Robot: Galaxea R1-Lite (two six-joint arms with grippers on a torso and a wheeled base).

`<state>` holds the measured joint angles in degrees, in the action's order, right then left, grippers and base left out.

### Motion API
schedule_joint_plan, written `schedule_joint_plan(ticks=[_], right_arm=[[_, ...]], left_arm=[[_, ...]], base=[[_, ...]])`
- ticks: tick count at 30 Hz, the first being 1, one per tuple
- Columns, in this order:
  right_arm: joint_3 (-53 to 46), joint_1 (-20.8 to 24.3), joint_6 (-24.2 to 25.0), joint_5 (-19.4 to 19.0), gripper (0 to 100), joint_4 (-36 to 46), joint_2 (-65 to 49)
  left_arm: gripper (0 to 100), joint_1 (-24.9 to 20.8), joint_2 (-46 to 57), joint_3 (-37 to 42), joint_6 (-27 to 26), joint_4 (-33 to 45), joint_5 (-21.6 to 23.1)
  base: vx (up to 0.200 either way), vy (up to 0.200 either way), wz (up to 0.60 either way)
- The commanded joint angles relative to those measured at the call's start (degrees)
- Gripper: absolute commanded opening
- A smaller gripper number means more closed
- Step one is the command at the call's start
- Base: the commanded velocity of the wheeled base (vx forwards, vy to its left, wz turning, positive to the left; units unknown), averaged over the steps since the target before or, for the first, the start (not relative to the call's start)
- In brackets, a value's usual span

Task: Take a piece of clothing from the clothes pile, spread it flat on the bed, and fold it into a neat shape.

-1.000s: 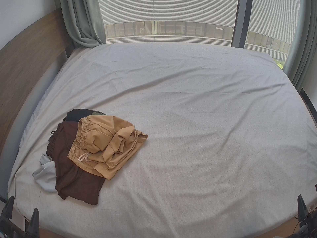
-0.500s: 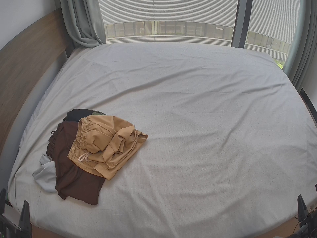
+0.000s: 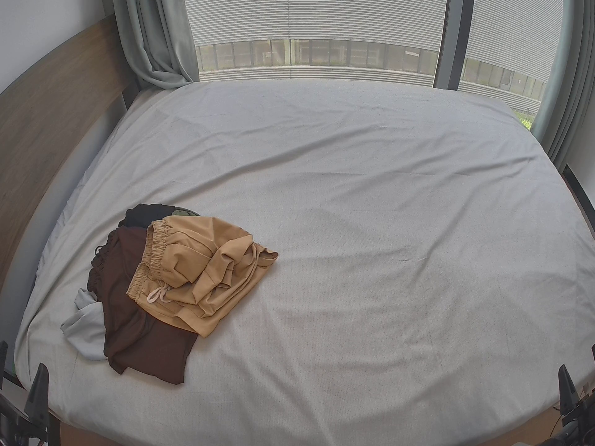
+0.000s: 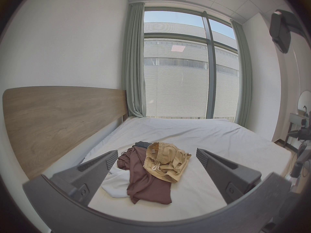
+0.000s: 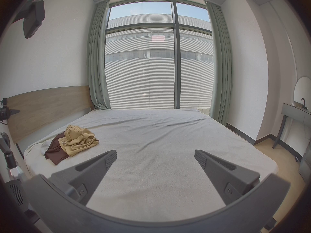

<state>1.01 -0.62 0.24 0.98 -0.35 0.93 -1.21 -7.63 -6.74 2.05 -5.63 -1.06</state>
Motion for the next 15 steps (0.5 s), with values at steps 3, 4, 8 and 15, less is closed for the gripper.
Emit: schedule_joint_plan(ticks=[3, 4, 8, 15], right_arm=[[-1.0, 0.0, 0.0, 0.0, 100, 0.0, -0.4], [-1.0, 0.0, 0.0, 0.0, 100, 0.0, -0.4], [-1.0, 0.0, 0.0, 0.0, 100, 0.0, -0.4], [-1.0, 0.0, 0.0, 0.0, 100, 0.0, -0.4]], left_arm=[[100, -1.0, -4.7, -2.0, 0.9, 0.0, 1.4], [100, -1.0, -5.2, -2.3, 0.9, 0.0, 1.7], [100, -1.3, -8.9, -4.5, 2.9, -0.3, 2.7], [100, -3.8, -18.5, -9.3, 5.9, -2.5, 4.0]], base=[[0.0, 0.0, 0.0], [0.0, 0.0, 0.0], [0.0, 0.0, 0.0], [0.0, 0.0, 0.0]])
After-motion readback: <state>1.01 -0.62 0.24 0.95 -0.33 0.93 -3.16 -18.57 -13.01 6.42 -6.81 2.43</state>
